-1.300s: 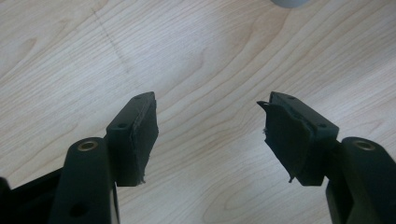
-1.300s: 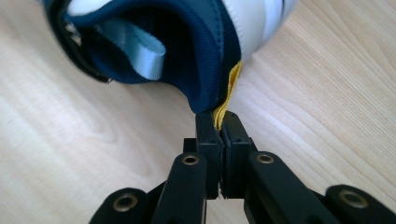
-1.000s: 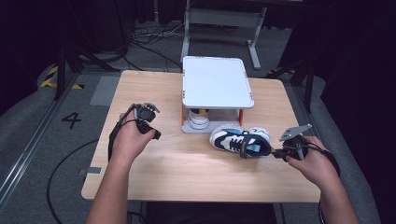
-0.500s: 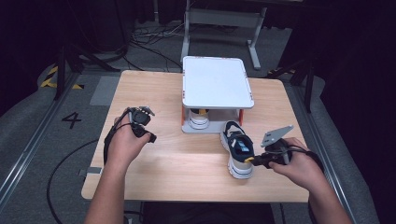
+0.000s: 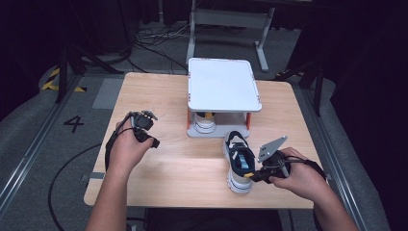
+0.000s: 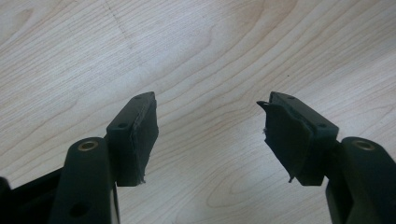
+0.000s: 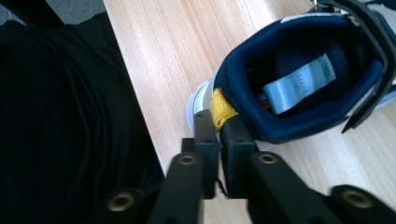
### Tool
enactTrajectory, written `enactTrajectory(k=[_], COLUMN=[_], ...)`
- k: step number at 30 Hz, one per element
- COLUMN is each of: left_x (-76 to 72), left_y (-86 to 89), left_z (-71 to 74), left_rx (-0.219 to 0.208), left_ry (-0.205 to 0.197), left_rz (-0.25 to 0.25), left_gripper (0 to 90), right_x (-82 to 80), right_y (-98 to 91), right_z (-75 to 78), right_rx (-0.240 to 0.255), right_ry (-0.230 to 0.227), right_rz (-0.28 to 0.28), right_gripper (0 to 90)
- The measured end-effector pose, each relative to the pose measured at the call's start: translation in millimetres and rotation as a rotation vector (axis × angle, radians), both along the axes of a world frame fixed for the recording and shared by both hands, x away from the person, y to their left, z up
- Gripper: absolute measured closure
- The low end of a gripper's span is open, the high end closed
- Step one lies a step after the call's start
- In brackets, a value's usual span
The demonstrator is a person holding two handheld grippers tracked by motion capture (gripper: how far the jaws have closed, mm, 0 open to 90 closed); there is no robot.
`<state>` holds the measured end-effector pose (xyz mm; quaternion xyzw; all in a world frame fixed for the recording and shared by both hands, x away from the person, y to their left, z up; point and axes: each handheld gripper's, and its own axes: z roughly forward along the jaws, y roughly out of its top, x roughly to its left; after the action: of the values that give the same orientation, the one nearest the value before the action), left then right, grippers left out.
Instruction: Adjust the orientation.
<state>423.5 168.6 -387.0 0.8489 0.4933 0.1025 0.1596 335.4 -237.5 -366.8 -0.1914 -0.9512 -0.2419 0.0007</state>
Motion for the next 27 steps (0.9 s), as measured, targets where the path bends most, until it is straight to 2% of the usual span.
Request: enactTrajectory(k=[3,4,6,7,9,11,13,15,16,17,18,23,26,27], left_x=[-0.3,-0.6,-0.9,-1.1,-1.3,-2.1,-2.9,-3.1,-3.1,-1.4,-0.2,3.9,3.9,3.5], left_y=[-0.1,0.2,1.2,1.6,2.1,2.1,2.9,4.5,4.5,5.6,5.5,1.4,0.5,0.0], left_z=[0.1,0.0,-0.7,-1.0,-1.6,-2.2,-3.4,-4.7,-4.7,-5.3,-5.2,-7.0,-7.2,-7.4], left_rx=[0.001,0.000,-0.005,-0.005,-0.003,-0.003,-0.004,-0.004,-0.004,-0.009,-0.007,0.001,0.008,-0.001], left_ry=[0.002,0.004,0.005,0.007,0.009,0.012,0.012,0.020,0.020,0.025,0.022,0.031,0.028,0.031], left_rz=[-0.002,0.001,0.007,0.011,0.009,0.010,0.011,0.014,0.014,0.024,0.025,0.006,0.007,0.010], left_gripper=[35.2,35.2,35.2,35.1,35.1,35.1,35.1,35.0,35.0,35.0,35.0,34.9,34.8,34.8], right_x=[-2.7,-2.8,-2.0,1.5,10.5,21.8,32.5,44.1,44.1,53.0,55.5,66.2,68.1,68.6], right_y=[-5.5,-8.7,-14.2,-17.8,-21.6,-23.2,-21.8,-15.7,-15.7,-7.4,-4.8,8.4,11.7,13.2], right_z=[8.1,12.2,19.5,22.9,22.1,17.2,11.3,4.0,4.0,-2.1,-3.9,-17.5,-22.7,-24.2], right_rx=[0.042,0.059,0.114,0.151,0.167,0.161,0.134,0.075,0.075,0.047,0.038,-0.013,-0.016,-0.013], right_ry=[-0.001,-0.023,-0.049,-0.081,-0.153,-0.209,-0.251,-0.288,-0.288,-0.275,-0.273,-0.265,-0.261,-0.262], right_rz=[-0.035,-0.040,-0.088,-0.121,-0.182,-0.234,-0.247,-0.229,-0.229,-0.216,-0.209,-0.175,-0.168,-0.160], right_gripper=[73.1,71.0,63.3,60.0,54.1,49.9,49.8,50.8,50.8,51.4,51.4,52.5,56.1,58.7])
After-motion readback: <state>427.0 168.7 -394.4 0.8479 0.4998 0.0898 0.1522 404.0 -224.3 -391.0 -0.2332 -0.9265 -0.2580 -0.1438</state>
